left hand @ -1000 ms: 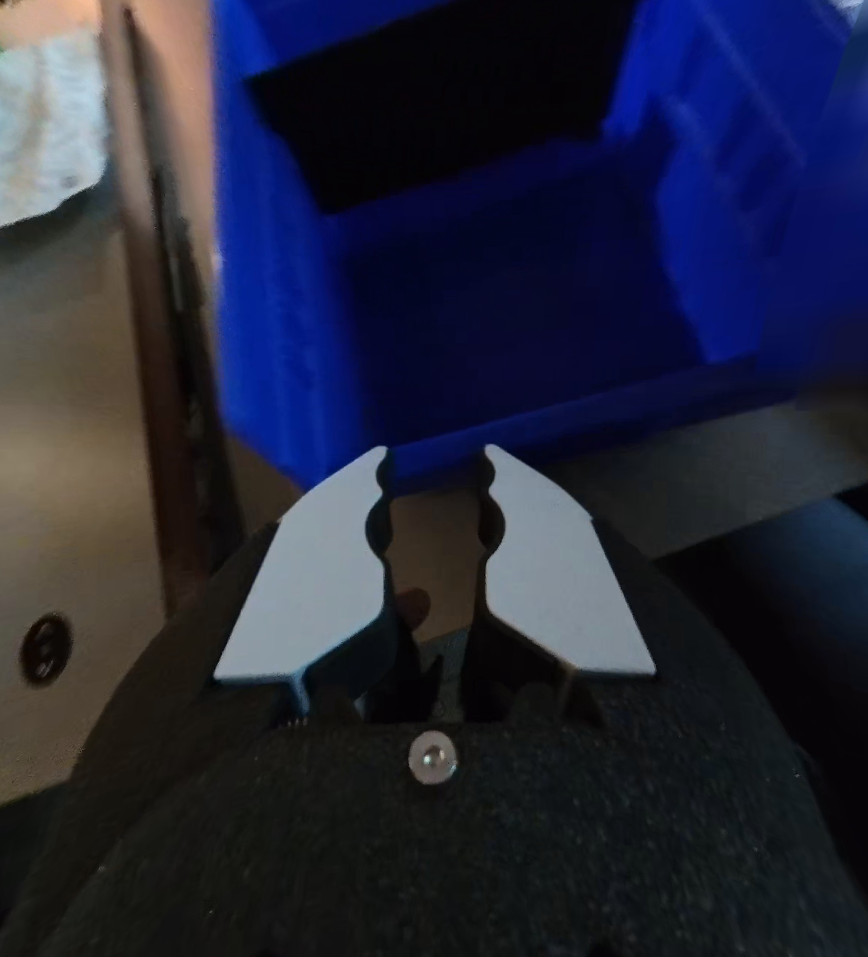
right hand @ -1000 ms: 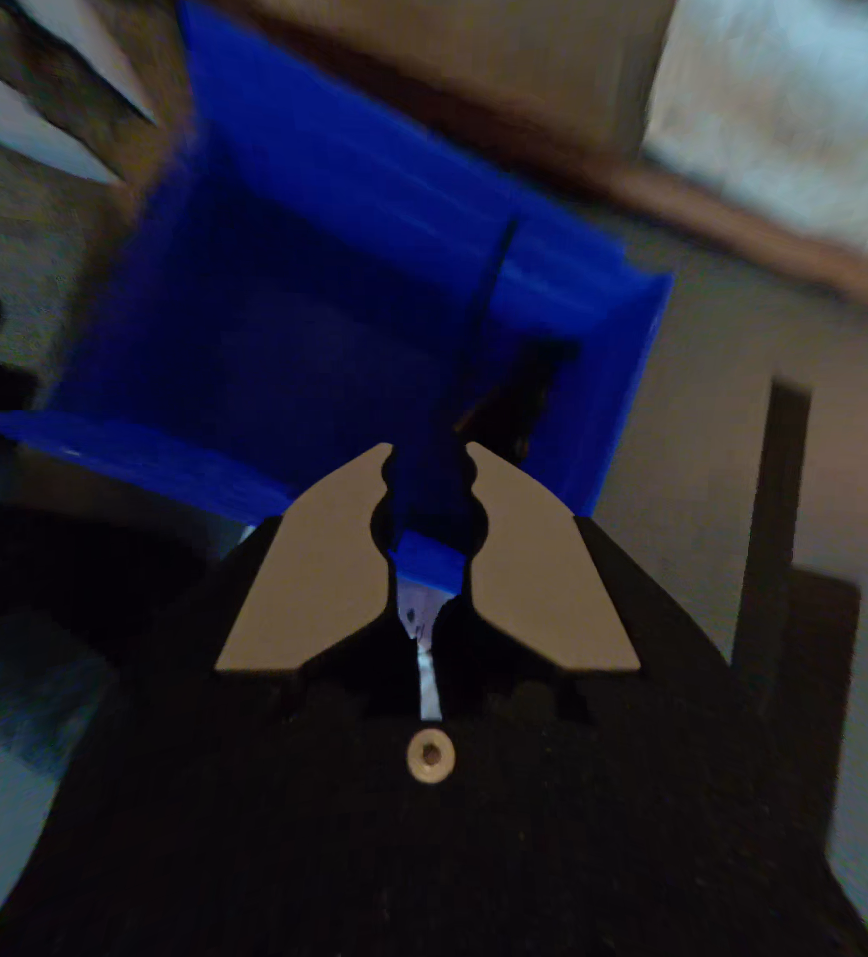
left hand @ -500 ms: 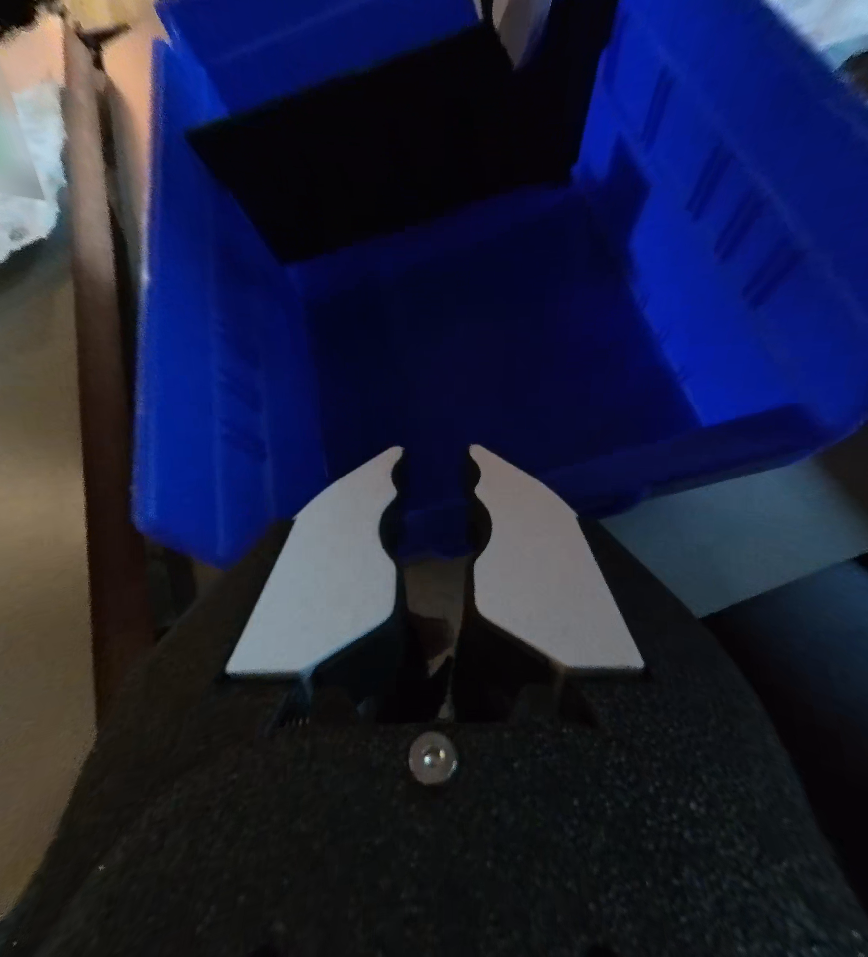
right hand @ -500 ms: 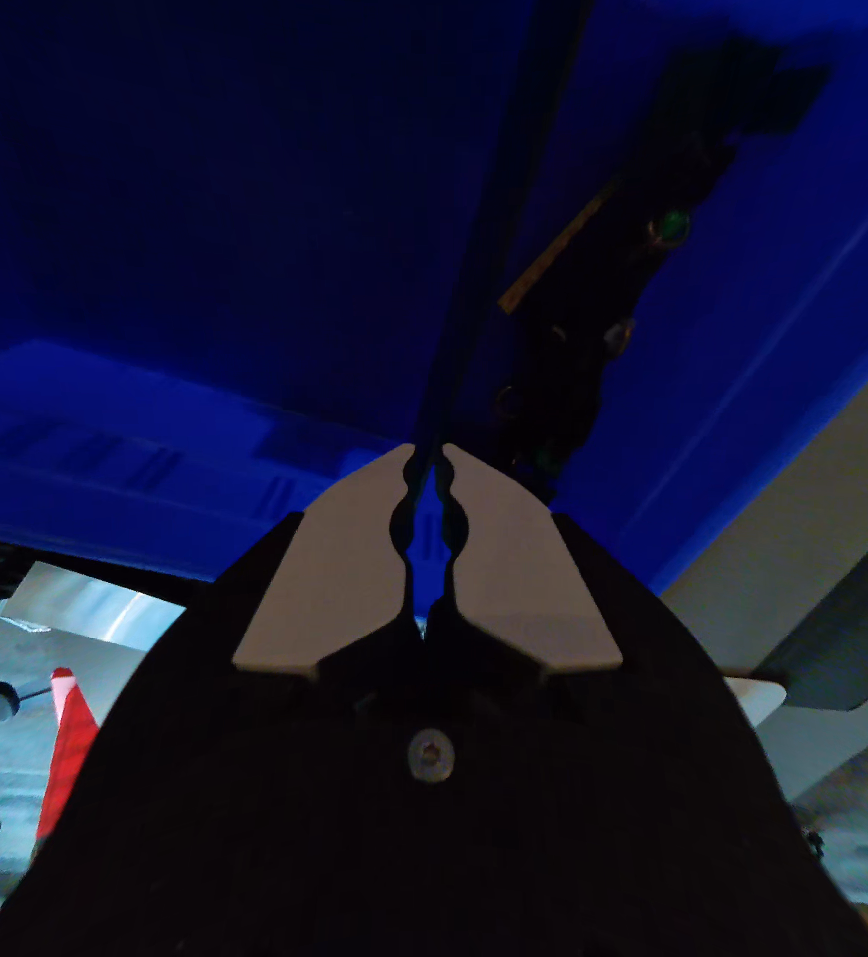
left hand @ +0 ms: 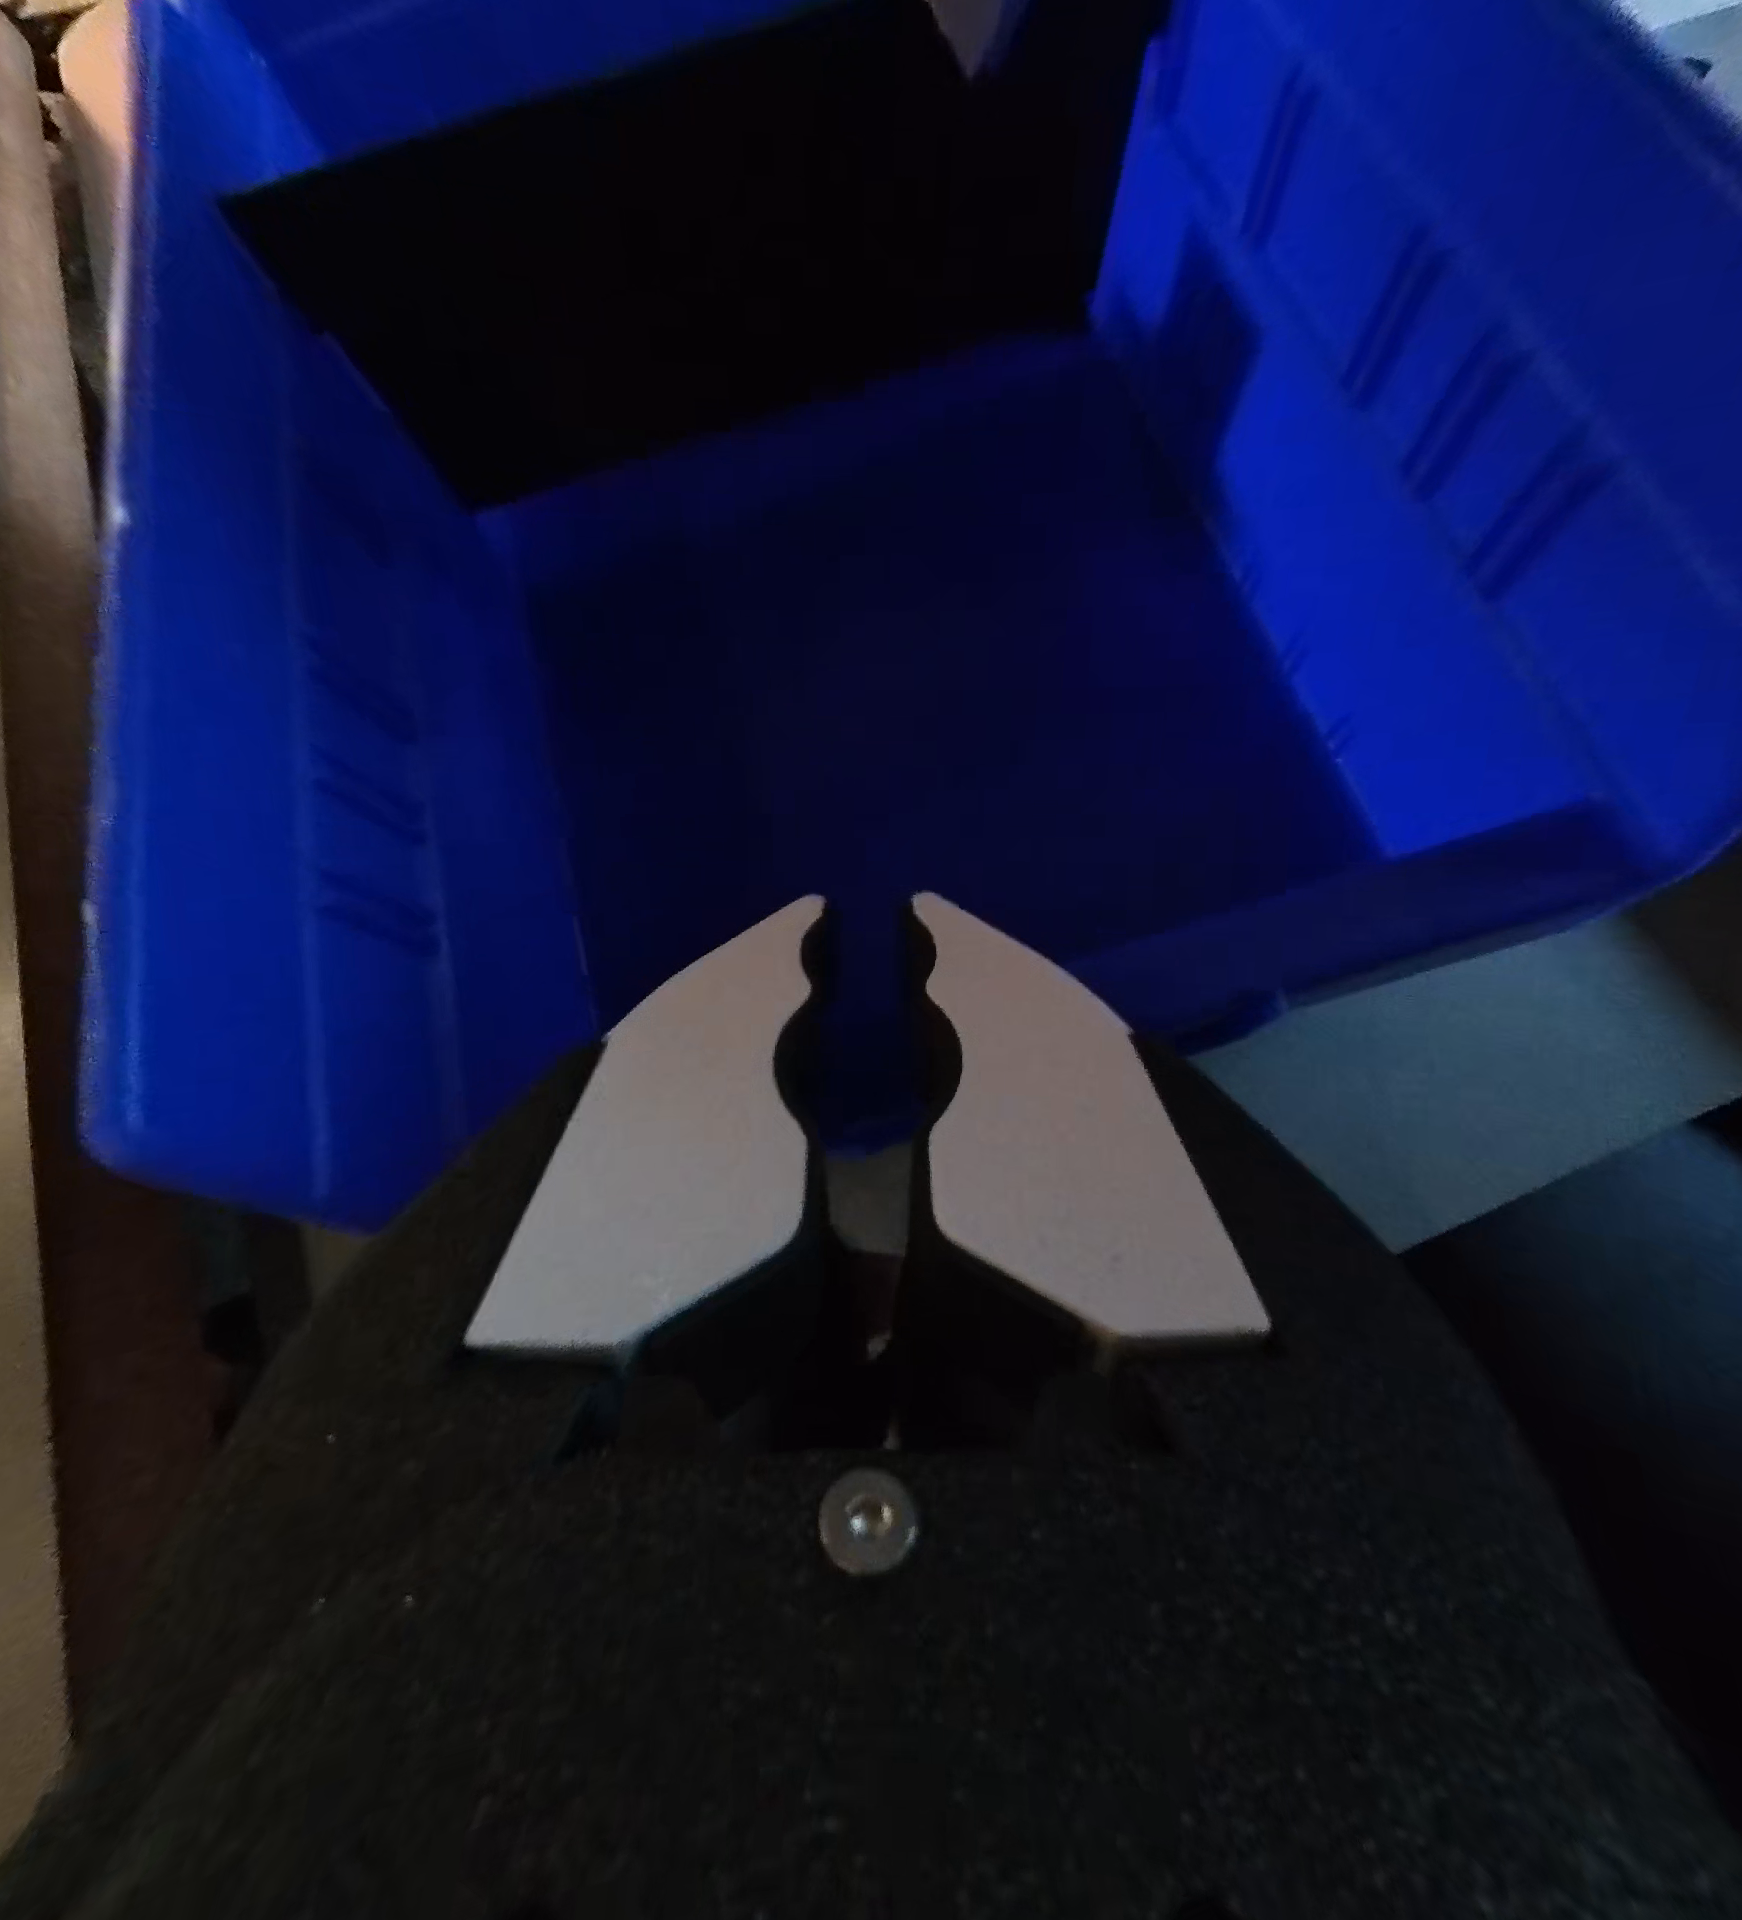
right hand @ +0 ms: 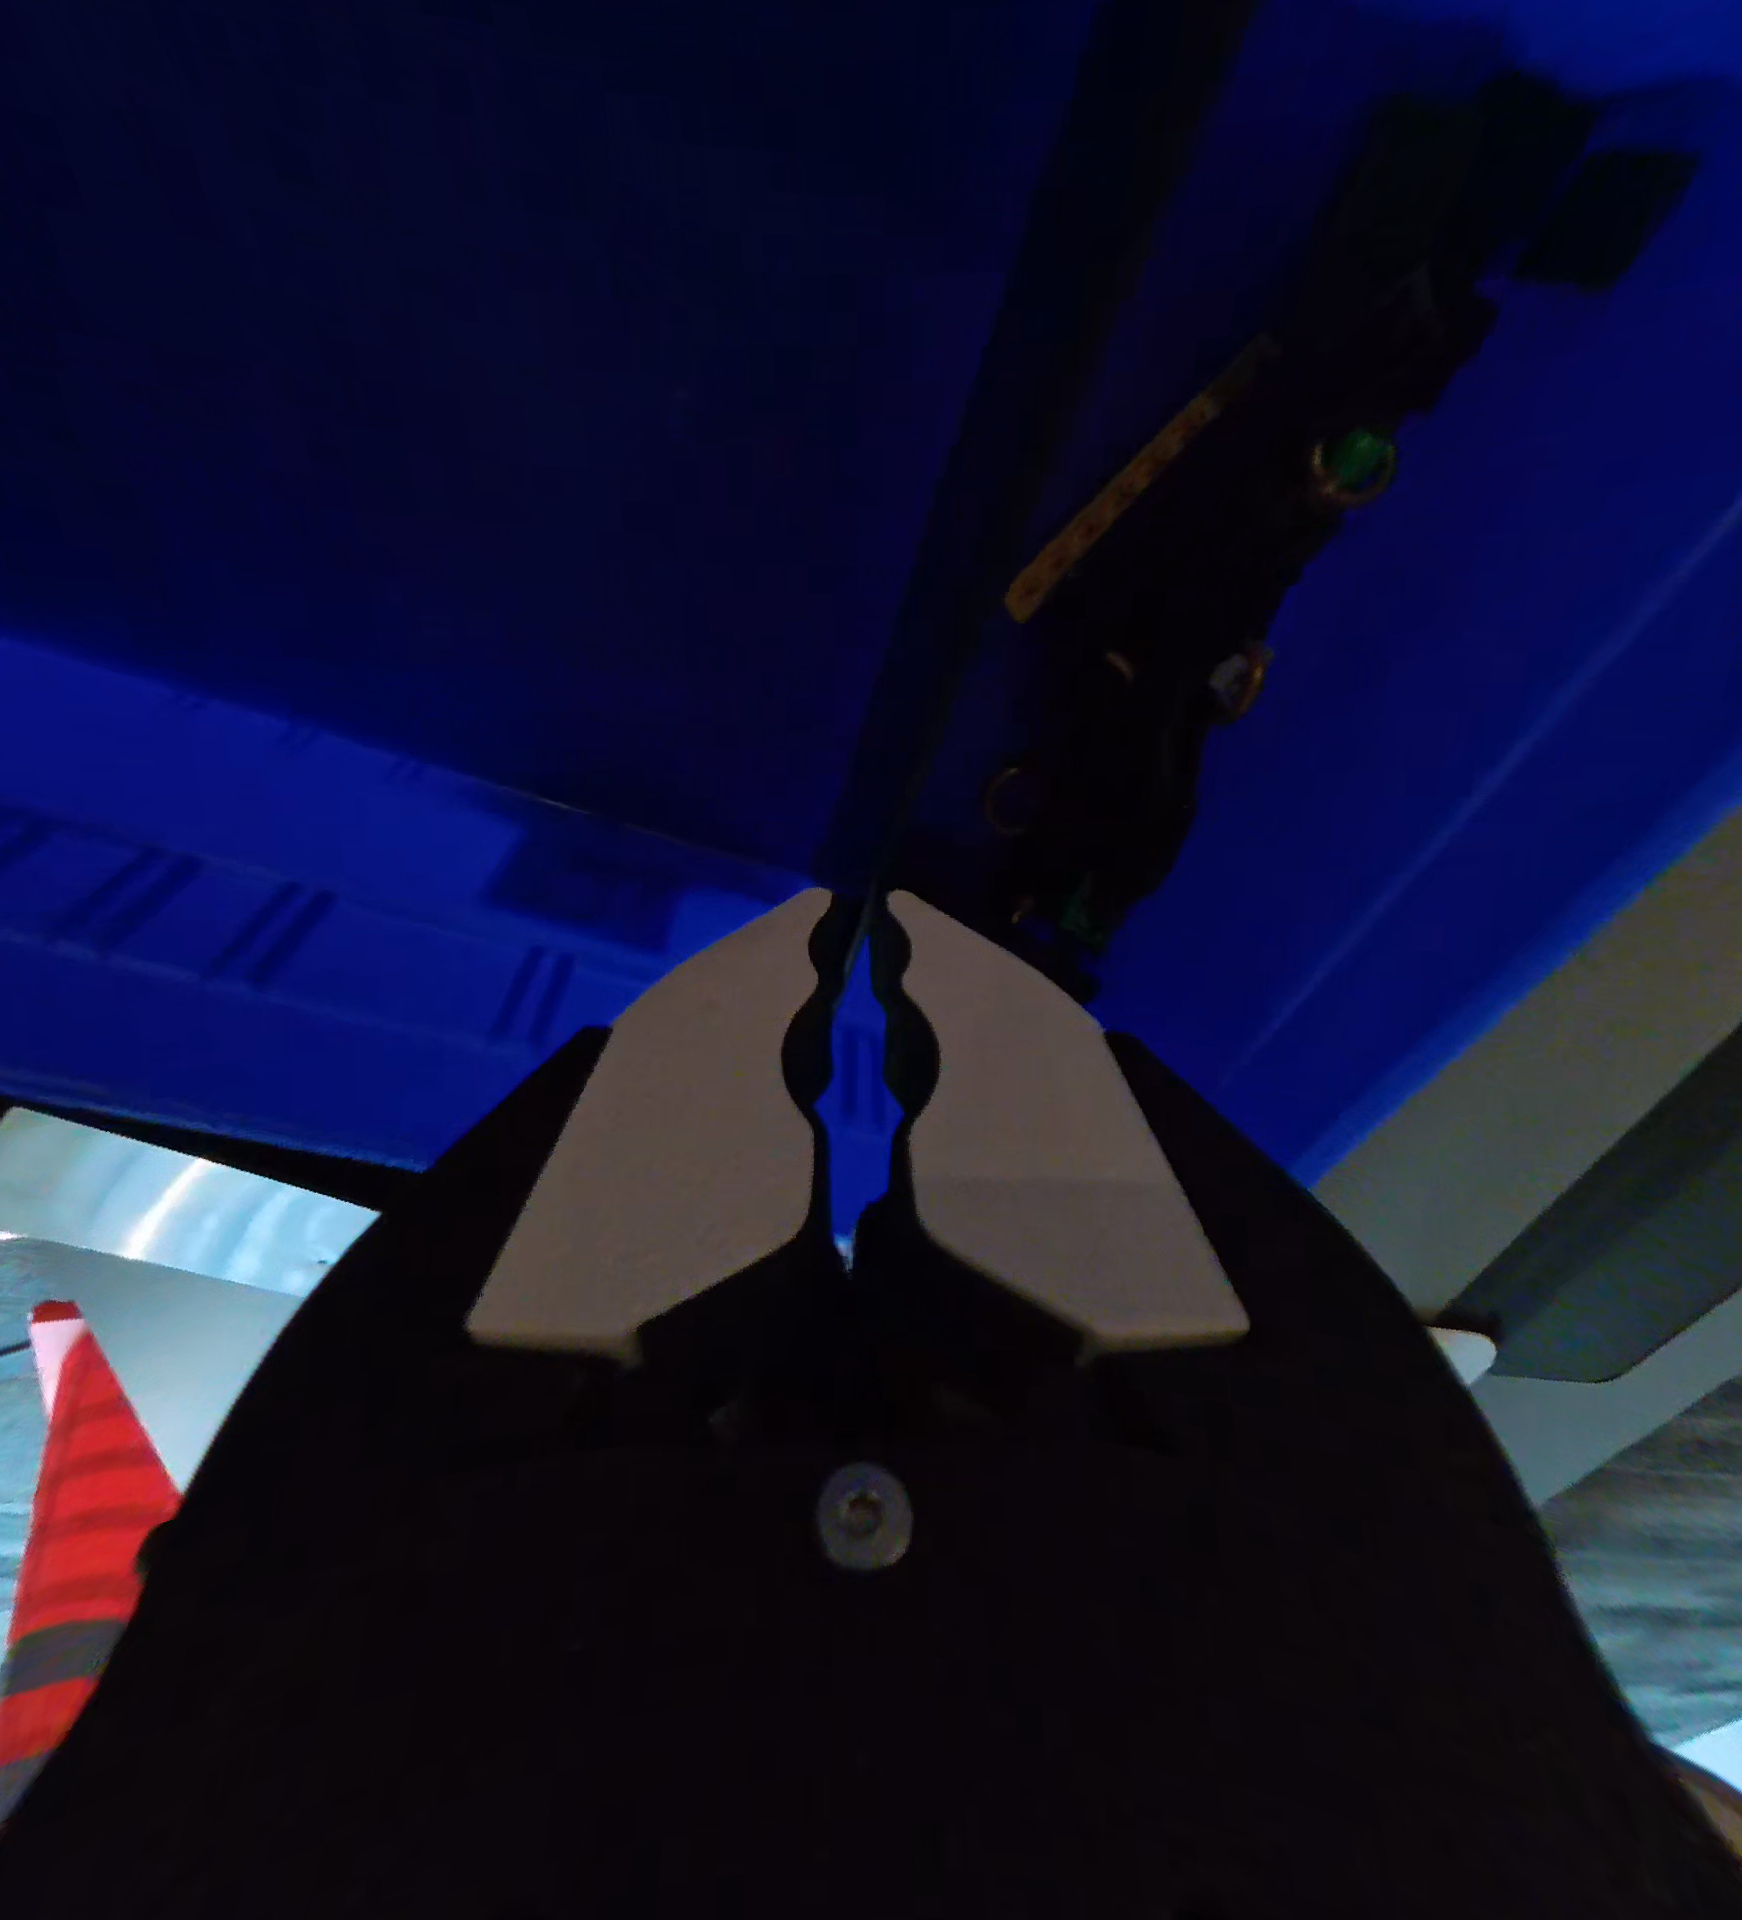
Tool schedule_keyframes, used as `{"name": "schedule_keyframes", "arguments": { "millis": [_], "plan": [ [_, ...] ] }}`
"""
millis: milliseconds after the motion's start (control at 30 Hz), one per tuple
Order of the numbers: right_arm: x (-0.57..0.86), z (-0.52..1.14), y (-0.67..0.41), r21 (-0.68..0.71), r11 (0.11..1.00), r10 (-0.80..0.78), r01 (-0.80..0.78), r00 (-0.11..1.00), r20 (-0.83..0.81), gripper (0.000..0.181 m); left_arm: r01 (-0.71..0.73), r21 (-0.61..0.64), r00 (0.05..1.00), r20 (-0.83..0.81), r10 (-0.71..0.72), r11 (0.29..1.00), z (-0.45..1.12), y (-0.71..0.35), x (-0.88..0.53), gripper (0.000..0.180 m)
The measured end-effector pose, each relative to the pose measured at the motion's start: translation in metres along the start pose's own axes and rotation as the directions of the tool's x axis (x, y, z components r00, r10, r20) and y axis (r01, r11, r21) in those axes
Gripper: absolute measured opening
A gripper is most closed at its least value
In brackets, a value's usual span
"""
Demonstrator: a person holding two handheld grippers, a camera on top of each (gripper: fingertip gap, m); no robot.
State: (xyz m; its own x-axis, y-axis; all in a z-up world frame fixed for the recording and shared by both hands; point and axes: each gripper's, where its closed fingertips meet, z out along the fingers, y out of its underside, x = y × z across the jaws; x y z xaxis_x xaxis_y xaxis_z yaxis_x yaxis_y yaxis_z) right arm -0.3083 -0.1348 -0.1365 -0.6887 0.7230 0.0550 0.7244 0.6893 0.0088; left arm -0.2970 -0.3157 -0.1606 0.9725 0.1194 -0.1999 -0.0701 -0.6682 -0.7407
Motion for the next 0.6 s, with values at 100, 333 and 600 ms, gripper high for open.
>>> {"name": "schedule_keyframes", "arguments": {
  "millis": [100,333,600],
  "plan": [
    [0.003,-0.001,0.001,-0.011,1.000,0.005,-0.005,1.000,-0.007,0.003,0.010,0.000,1.000,-0.001,-0.010,1.000,0.003,0.000,0.000,0.010],
    [-0.006,-0.018,-0.004,-0.017,1.000,0.019,-0.018,0.999,0.035,0.002,-0.004,-0.043,1.000,0.003,0.004,0.999,0.004,0.002,0.002,0.010],
    [-0.013,-0.011,-0.005,-0.026,1.000,0.014,-0.013,0.999,0.048,0.003,0.010,-0.041,1.000,-0.006,-0.011,0.999,0.002,0.003,0.006,0.012]
  ]
}}
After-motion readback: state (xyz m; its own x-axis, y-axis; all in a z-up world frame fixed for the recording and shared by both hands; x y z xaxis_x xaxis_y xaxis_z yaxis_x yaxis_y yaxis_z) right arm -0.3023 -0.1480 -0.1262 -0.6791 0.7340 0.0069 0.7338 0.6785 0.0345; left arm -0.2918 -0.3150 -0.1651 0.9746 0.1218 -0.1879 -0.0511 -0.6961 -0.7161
